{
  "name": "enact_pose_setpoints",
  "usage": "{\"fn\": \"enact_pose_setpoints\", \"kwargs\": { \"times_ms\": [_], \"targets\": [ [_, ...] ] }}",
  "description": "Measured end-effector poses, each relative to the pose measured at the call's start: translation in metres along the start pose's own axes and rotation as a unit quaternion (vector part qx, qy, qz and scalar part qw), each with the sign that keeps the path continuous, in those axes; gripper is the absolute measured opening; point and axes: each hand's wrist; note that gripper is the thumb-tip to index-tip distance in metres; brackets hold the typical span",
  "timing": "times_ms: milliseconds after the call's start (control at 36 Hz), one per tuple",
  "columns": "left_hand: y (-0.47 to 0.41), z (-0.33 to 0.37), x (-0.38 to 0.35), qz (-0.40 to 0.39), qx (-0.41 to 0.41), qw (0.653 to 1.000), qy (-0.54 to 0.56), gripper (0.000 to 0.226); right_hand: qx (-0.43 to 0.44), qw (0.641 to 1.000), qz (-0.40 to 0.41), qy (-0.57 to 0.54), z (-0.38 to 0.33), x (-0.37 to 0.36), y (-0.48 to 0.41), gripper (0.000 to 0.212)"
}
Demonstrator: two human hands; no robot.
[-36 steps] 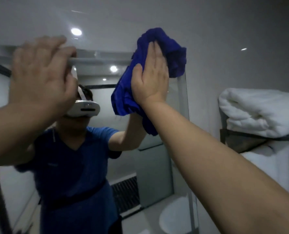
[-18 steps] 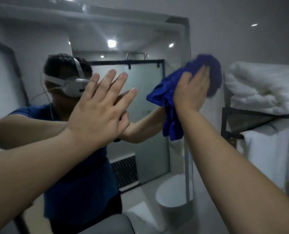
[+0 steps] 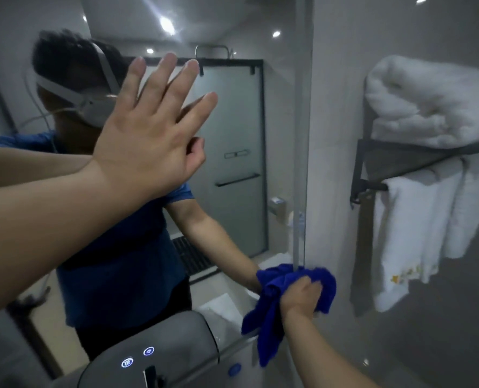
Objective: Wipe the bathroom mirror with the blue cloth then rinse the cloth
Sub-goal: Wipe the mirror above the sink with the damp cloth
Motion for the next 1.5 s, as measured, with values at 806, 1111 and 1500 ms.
{"fn": "enact_pose_setpoints", "kwargs": {
  "times_ms": [806,1111,1500],
  "targets": [
    [0.002,0.000,0.008,-0.048,0.005,0.999,0.002,0.062,0.603,0.798,0.019,-0.019,-0.185,-0.029,0.108,0.058],
    [0.003,0.003,0.015,-0.085,0.022,0.996,0.005,0.063,0.301,0.948,-0.084,0.058,0.007,-0.005,0.161,0.056],
    [0.000,0.002,0.019,-0.051,0.004,0.999,0.008,0.063,0.336,0.841,-0.398,0.147,0.037,0.044,0.169,0.076]
  ]
}}
Point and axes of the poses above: each hand's wrist, its own y-axis away from the middle knuckle, its own x-axis out of the back of the hand, z = x × y, and after that the axes turned 8 degrees about x, right-handed
